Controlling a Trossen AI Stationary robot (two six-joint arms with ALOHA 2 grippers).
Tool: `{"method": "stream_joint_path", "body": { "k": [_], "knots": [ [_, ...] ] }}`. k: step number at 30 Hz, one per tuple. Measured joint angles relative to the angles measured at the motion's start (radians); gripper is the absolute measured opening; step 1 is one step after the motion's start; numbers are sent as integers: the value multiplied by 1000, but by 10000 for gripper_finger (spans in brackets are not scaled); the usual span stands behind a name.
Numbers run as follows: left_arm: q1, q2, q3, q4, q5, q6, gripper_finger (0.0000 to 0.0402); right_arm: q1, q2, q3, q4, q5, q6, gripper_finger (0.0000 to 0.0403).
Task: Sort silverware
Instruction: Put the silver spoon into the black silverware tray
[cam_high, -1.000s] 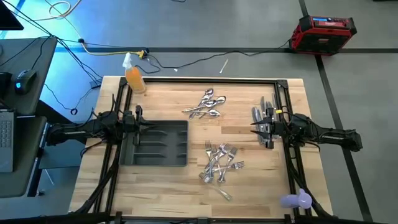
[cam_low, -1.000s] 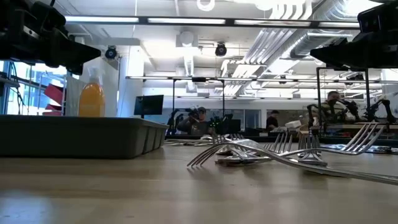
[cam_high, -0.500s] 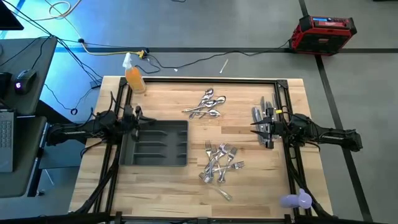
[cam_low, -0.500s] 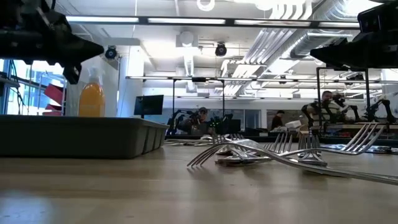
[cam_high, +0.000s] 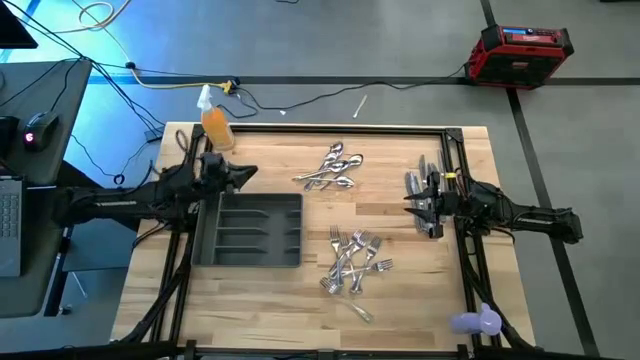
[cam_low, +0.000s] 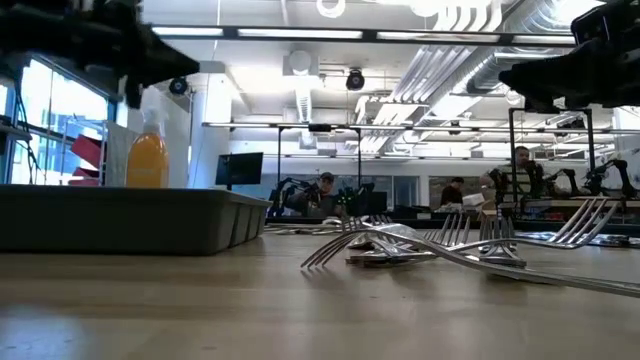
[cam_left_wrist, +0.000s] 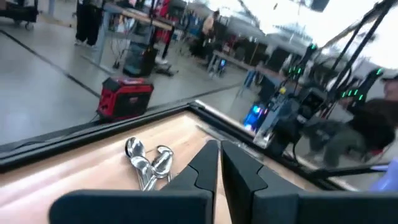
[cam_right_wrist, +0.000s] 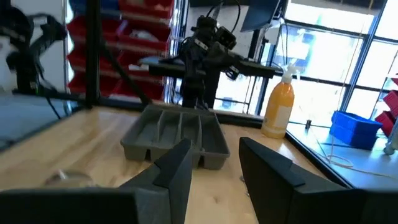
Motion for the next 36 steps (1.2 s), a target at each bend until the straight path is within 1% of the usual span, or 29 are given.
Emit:
{"method": "stream_joint_path", "body": {
  "k": [2,5,9,11,13,15,17,20,21,23,25,28,30,33,36],
  "knots": [
    [23,108,73,1,39,32,11,0,0,0,19,0,42,121],
    [60,268,183,-15,142,68,24,0,0,0,40,0,122,121],
    [121,474,341,-122,258,96,38,0,0,0,89,33,259,121],
    [137,568,407,-173,268,153,43,0,0,0,96,82,322,121],
    [147,651,474,-214,241,224,44,0,0,0,97,153,377,121],
    [155,723,547,-264,234,276,42,0,0,0,85,231,391,121],
    [167,794,633,-336,287,285,36,0,1,0,63,285,394,121],
    [189,905,782,-467,414,306,21,0,2,0,65,353,373,121],
    [193,944,837,-511,439,319,16,0,2,0,65,376,357,121],
    [200,1024,946,-618,447,360,7,0,2,0,64,416,335,121],
    [209,1111,1042,-728,438,421,2,0,2,0,64,425,328,121],
    [219,1233,1148,-808,437,490,1,0,2,0,59,425,324,121],
    [224,1304,1194,-826,437,540,1,0,2,0,58,425,322,121],
    [225,1396,1231,-826,425,661,3,0,2,0,54,424,323,121],
    [219,1470,1258,-821,360,772,3,0,2,0,42,422,323,121]
  ]
}}
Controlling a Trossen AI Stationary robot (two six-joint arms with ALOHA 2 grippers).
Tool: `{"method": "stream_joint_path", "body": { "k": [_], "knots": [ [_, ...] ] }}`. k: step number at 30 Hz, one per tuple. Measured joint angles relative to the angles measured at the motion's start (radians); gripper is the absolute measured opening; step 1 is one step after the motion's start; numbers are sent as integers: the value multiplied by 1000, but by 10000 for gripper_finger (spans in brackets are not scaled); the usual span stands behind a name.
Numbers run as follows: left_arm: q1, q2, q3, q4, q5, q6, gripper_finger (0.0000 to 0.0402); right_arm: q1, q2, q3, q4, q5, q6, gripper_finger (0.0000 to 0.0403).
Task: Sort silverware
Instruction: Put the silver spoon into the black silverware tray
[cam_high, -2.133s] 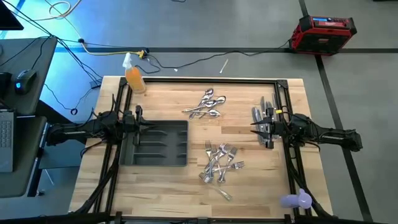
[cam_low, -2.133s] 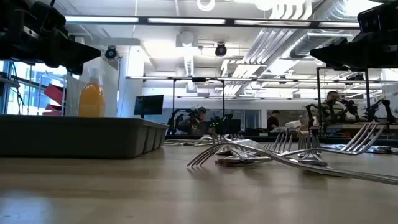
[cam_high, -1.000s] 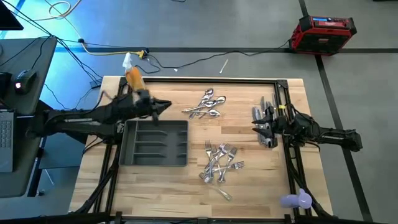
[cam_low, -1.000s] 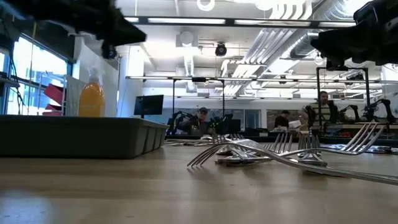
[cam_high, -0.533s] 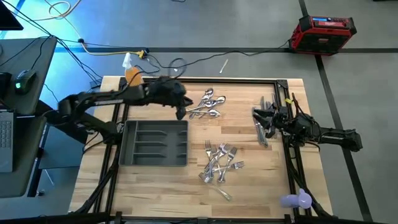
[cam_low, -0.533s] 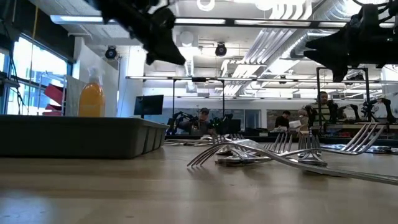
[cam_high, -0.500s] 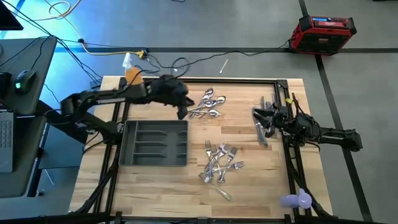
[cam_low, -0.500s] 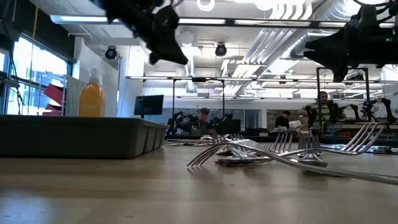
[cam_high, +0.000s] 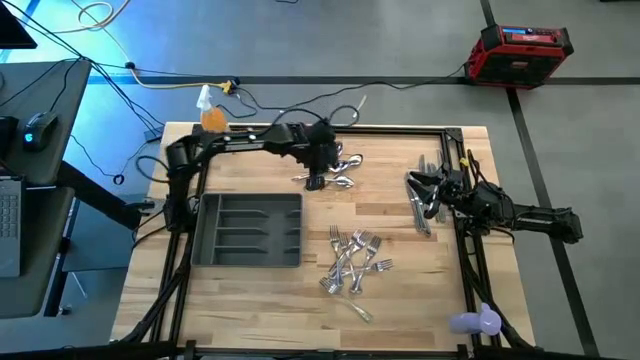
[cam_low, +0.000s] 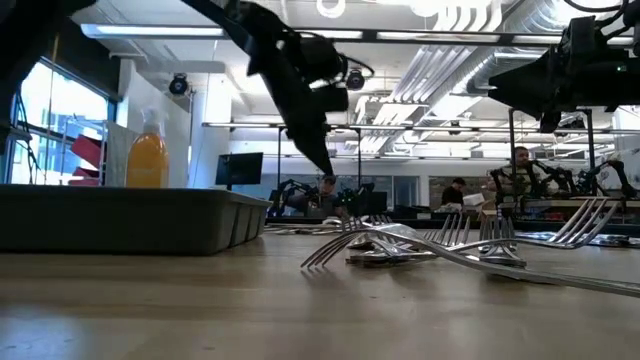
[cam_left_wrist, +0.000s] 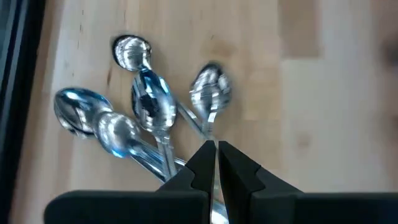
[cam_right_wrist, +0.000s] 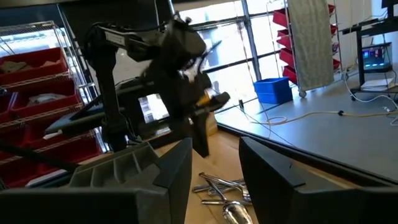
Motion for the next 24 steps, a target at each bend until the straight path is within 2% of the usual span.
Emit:
{"method": "stream_joint_path", "body": {
  "k": [3,8,14,17,21,24],
  "knots": [
    [-7,53,25,5,-69,7,3,0,0,0,-15,0,0,121],
    [-9,122,81,-34,-25,-7,23,0,0,0,-41,8,-14,121],
    [-5,205,151,-132,-33,0,66,0,0,0,-52,30,3,121],
    [-5,240,171,-160,-69,28,82,0,0,0,-56,30,8,121],
    [-9,268,190,-163,-128,55,88,0,0,0,-63,30,18,121],
    [-9,282,197,-166,-123,59,83,0,0,0,-74,30,32,121]
  ]
}}
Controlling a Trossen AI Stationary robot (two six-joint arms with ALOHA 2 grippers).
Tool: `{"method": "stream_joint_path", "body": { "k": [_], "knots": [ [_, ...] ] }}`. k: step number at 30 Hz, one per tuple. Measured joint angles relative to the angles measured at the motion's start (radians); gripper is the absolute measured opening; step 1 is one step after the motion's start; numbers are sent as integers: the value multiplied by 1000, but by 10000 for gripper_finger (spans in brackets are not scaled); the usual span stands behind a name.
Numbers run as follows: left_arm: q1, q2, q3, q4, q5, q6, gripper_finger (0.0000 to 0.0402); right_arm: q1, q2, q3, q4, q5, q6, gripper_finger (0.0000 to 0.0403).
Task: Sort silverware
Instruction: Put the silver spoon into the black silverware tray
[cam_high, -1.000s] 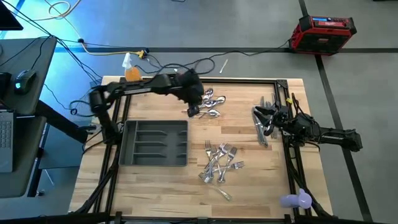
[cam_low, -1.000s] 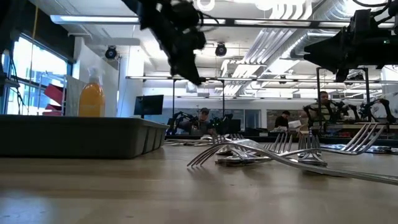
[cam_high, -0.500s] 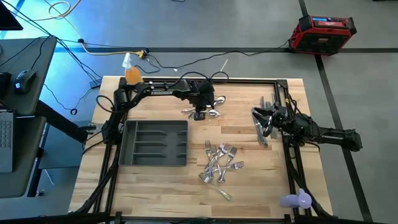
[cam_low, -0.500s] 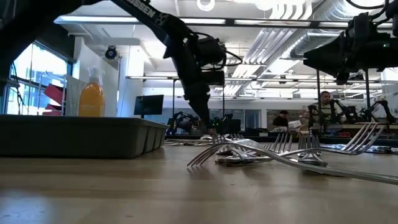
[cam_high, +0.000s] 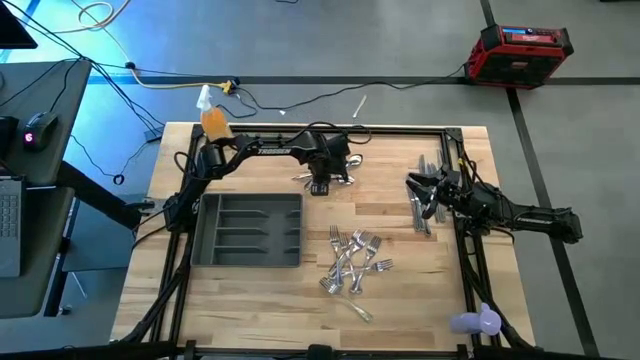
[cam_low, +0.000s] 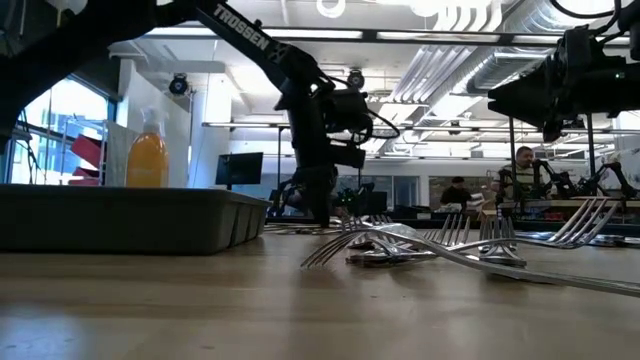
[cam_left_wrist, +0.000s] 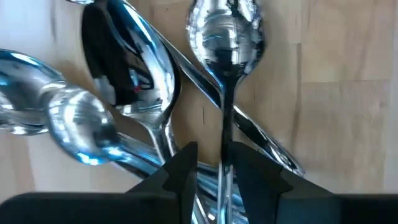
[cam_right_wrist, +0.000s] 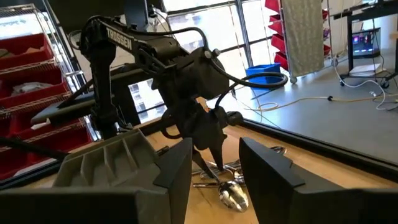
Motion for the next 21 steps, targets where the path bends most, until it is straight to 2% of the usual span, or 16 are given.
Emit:
{"method": "stream_joint_path", "body": {
  "k": [9,12,14,21],
  "knots": [
    [5,15,-2,0,26,-10,50,0,0,0,-4,0,14,121],
    [8,31,2,1,24,-18,28,0,0,0,-4,0,14,121],
    [1,32,9,-5,-6,-20,10,0,0,0,-4,1,21,121],
    [-37,15,95,-98,-150,-18,3,-1,0,0,-4,5,21,121]
  ]
}}
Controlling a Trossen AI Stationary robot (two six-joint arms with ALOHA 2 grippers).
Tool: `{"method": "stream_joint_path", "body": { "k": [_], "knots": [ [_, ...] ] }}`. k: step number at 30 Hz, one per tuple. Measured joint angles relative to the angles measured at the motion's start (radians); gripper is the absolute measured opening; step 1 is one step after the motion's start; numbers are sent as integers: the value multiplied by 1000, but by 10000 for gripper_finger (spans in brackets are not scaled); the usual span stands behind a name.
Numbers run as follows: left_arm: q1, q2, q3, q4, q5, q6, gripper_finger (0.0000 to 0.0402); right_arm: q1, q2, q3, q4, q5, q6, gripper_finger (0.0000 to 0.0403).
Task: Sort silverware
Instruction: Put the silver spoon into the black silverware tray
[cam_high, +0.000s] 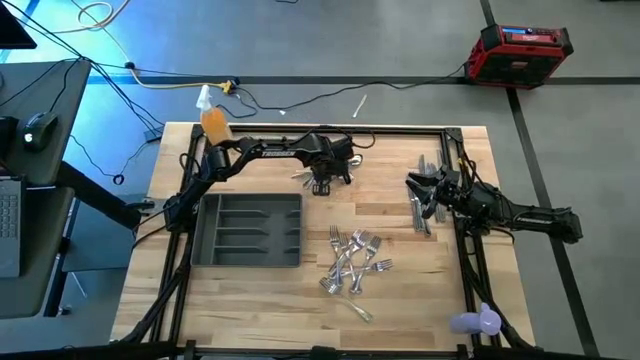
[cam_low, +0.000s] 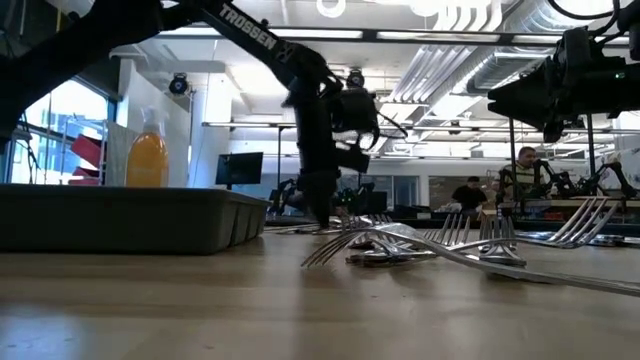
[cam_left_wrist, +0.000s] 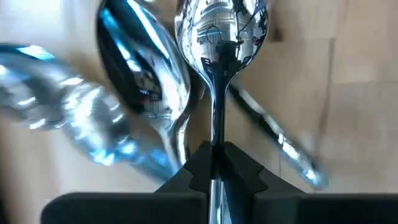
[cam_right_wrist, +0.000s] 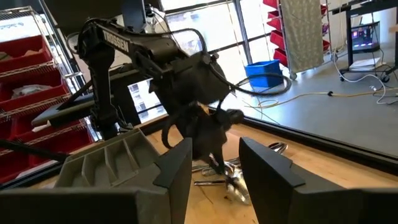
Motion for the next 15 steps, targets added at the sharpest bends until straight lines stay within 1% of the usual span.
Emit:
{"method": "stream_joint_path", "body": {
  "k": [3,7,10,12,15],
  "knots": [
    [-22,-46,57,-68,-64,-1,2,0,0,0,-1,1,0,121],
    [-49,-115,68,-172,-72,-37,2,0,0,0,0,2,0,121],
    [-70,-183,68,-331,-37,-72,1,0,0,0,0,2,0,121],
    [-83,-223,65,-456,7,-112,1,0,0,0,0,2,0,121],
    [-105,-267,22,-627,93,-170,0,0,0,0,0,2,0,121]
  ]
}}
